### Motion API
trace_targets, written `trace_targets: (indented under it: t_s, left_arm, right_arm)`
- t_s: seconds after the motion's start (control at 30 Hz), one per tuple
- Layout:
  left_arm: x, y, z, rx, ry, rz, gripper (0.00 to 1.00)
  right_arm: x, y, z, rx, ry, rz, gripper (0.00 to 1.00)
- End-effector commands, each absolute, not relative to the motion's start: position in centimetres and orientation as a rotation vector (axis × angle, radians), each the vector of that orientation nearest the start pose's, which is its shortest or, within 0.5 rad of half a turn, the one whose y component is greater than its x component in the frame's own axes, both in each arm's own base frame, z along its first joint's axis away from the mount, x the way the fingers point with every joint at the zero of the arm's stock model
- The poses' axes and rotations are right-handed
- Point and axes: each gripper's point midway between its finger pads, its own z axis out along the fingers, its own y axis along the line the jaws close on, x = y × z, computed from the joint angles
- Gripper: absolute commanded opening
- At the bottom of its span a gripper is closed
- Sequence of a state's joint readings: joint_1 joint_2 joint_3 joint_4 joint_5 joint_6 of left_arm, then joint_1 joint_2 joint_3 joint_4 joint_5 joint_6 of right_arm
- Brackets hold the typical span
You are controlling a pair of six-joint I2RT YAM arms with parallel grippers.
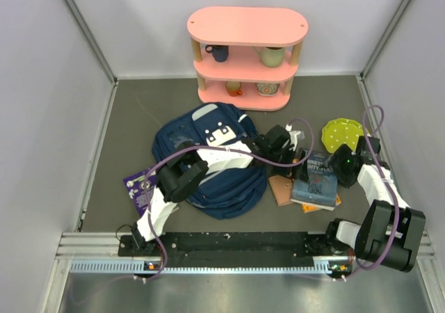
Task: Pack the student bag
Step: Pick up the book from the center of the board.
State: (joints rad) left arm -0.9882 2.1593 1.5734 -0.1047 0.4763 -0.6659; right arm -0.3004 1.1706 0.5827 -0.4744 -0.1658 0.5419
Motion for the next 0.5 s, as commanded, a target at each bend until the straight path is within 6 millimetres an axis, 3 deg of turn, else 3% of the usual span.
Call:
trace_targets:
  t_s: [0.0, 0.07, 0.13, 0.17, 0.33, 0.47]
  left_arm:
    - [22.0, -53.1, 10.3, 0.727, 2.417, -1.392, 0.97]
    - [22.0, -53.3, 9.9, 0.729, 2.427, -1.392, 0.96]
    - [22.1, -53.6, 9.9, 0.736, 2.423, -1.399, 0.95]
    - [22.2, -53.6, 9.9, 0.734, 2.423, -1.4, 0.94]
    - [22.6, -54.1, 9.8, 0.739, 2.416, -1.401, 0.91]
    - [22.8, -54.2, 9.4, 0.729, 2.434, -1.384, 0.9]
  right_arm:
    - [25.7, -1.3, 5.3, 0.923, 2.377, 0.423, 0.63]
    - [25.9, -0.8, 6.1, 0.891, 2.349, 0.462, 0.48]
    - [26.0, -0.3, 6.8, 0.854, 2.319, 0.504, 0.39]
    - [26.0, -0.1, 6.9, 0.84, 2.311, 0.517, 0.28]
    - [25.9, 1.5, 7.7, 0.788, 2.288, 0.628, 0.26]
    - [25.6, 2.0, 6.8, 0.807, 2.325, 0.675, 0.31]
